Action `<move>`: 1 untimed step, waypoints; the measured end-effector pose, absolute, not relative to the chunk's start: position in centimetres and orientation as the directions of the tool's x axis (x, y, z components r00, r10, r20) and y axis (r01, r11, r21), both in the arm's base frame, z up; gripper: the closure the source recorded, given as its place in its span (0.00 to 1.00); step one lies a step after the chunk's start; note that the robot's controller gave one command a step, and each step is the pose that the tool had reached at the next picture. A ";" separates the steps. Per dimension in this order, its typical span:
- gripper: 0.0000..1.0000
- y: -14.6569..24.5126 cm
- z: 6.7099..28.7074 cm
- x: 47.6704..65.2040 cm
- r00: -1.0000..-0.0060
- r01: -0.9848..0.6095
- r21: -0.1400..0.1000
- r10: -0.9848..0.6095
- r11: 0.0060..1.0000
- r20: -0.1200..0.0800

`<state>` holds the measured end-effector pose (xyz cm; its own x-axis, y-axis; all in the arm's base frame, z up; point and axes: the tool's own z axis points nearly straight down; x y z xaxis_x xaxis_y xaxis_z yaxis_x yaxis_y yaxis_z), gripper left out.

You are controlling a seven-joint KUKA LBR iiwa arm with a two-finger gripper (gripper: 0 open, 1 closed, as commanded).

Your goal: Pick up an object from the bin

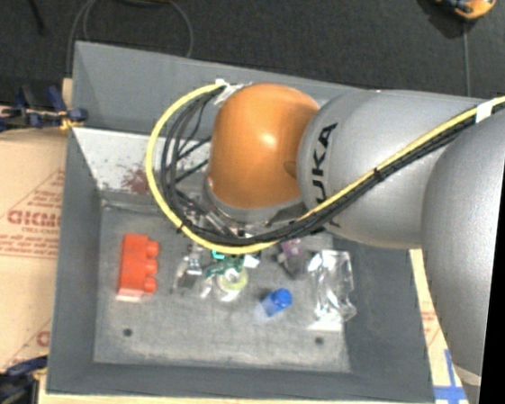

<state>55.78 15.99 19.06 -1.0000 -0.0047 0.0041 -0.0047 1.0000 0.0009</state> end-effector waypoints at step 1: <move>0.00 6.7 8.4 59.2 -0.947 -0.322 0.000 -0.322 0.947 -0.009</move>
Offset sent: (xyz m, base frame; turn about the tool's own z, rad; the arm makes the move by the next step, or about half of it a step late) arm 0.0342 -0.1026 -0.1206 -0.3288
